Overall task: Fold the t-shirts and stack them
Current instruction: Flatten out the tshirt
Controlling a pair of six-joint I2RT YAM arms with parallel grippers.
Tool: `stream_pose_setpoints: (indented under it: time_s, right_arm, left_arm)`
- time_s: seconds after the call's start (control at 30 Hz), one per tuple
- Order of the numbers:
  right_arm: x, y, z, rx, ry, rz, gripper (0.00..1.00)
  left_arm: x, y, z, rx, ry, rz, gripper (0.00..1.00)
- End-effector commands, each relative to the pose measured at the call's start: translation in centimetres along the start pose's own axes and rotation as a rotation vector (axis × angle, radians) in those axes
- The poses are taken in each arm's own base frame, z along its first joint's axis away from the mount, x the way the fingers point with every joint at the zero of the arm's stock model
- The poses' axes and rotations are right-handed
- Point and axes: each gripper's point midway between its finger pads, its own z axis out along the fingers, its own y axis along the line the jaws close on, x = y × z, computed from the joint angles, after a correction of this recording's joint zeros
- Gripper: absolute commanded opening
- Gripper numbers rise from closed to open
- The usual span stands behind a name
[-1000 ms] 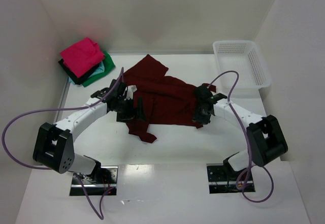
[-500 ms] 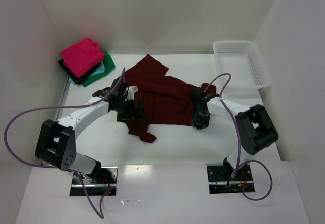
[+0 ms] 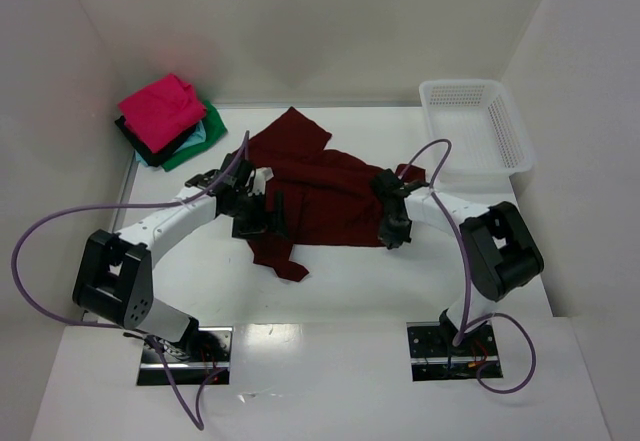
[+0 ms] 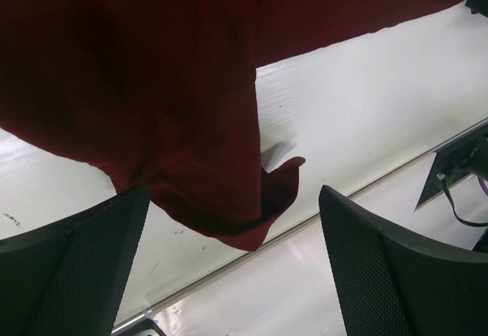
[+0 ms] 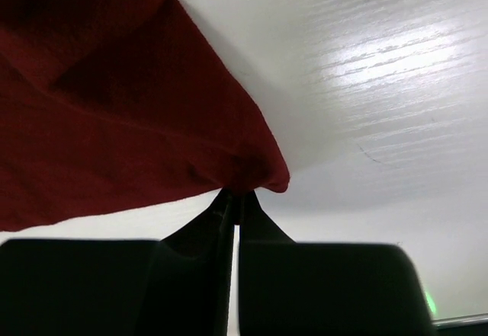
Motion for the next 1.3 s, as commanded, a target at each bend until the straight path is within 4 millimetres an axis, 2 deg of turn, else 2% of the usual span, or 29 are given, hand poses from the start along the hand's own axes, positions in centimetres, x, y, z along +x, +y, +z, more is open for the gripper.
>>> stream_pose_setpoints:
  time_s: [0.0,0.03,0.13,0.33,0.43,0.53,0.63,0.77,0.9,1.0,1.1,1.2,1.27]
  right_arm:
    - [-2.3,0.7,-1.1,0.013,-0.068,-0.002,0.0]
    - [-2.7,0.8,-1.4,0.016,-0.077,-0.001,0.0]
    - [-4.7,1.9,-4.2,-0.04,-0.141,0.019,0.0]
    - [-7.7,1.0,-8.5,-0.142,-0.231,0.129,0.0]
    - [-7.5,-1.0,-8.1,-0.128,-0.211,0.182,0.0]
    - [-7.2,-1.7,-8.1,-0.151,-0.189,0.203,0.0]
    - [-6.3,-1.9,-8.1,-0.156,-0.173,0.221,0.0]
    - [-5.0,-1.9,-7.9,-0.18,-0.14,0.252,0.06]
    - [-5.1,-2.0,-8.6,-0.191,-0.164,0.277,0.08]
    - [-4.7,-2.5,-8.2,-0.166,-0.156,0.276,0.08]
    - [-5.2,-2.4,-8.1,-0.163,-0.166,0.289,0.05]
    - [-5.5,-2.0,-8.0,-0.179,-0.171,0.28,0.05]
    - [-5.7,-1.9,-8.0,-0.185,-0.178,0.282,0.05]
  left_arm:
    - [-1.3,-1.0,-0.5,0.03,-0.026,0.037,0.99]
    - [-1.2,-0.9,-0.2,0.027,-0.019,0.034,0.99]
    - [-1.3,-1.3,-0.2,0.047,-0.012,0.035,0.99]
    - [-0.9,-1.7,-0.3,0.073,0.019,0.054,0.99]
    - [-0.2,-1.3,-0.2,0.065,0.038,0.055,0.99]
    - [0.0,-1.4,-0.2,0.071,0.049,0.062,0.99]
    - [0.5,-1.1,-0.1,0.066,0.064,0.063,0.99]
    - [0.6,-1.4,-0.2,0.087,0.072,0.063,0.99]
    - [0.8,-1.7,-0.3,0.105,0.078,0.073,0.99]
    - [0.7,-2.2,-0.4,0.119,0.078,0.084,0.99]
    - [0.9,-3.2,-0.5,0.131,0.076,0.116,0.99]
    - [1.5,-4.2,-0.2,0.102,0.082,0.175,0.99]
    - [1.9,-4.1,0.3,0.051,0.089,0.192,0.99]
